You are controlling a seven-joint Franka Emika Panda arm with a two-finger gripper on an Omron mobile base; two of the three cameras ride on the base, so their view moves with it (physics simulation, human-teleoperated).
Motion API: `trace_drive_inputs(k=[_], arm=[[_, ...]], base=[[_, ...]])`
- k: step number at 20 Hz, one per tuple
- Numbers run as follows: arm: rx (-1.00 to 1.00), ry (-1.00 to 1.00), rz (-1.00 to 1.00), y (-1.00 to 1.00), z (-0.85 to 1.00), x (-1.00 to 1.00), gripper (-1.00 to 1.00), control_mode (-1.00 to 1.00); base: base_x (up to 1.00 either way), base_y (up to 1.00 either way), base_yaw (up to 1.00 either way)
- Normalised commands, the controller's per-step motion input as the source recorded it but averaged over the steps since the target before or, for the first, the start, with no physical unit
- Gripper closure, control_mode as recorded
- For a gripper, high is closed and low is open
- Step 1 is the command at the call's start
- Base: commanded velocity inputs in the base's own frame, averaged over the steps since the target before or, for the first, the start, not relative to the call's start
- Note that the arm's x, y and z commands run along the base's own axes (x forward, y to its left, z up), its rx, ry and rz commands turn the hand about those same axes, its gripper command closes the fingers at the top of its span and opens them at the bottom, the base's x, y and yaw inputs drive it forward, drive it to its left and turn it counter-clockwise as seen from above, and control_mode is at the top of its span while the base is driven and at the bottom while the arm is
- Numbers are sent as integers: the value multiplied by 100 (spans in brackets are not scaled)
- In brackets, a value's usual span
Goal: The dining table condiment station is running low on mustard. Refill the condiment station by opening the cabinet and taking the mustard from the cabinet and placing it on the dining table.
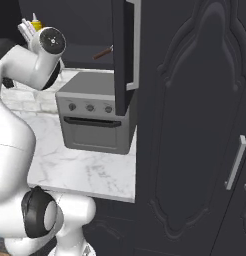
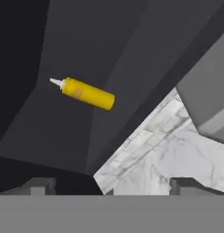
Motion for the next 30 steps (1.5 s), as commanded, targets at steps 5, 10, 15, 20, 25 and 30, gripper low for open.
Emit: trace_drive_inputs(k=[5, 10, 15, 20, 25, 30], arm=[[1, 16, 7, 70, 0, 17, -100, -100], [0, 2, 26, 67, 0, -13, -100, -100], [0, -8, 49, 29, 0, -61, -100, -100], [0, -20, 48, 41, -1, -61, -100, -100], [-5, -41, 25, 64, 0, -82, -100, -100], [-10, -45, 2, 67, 0, -76, -100, -100]], base=[[0, 0, 0], [0, 0, 0], [0, 0, 0], [0, 0, 0], [0, 0, 0], [0, 0, 0]])
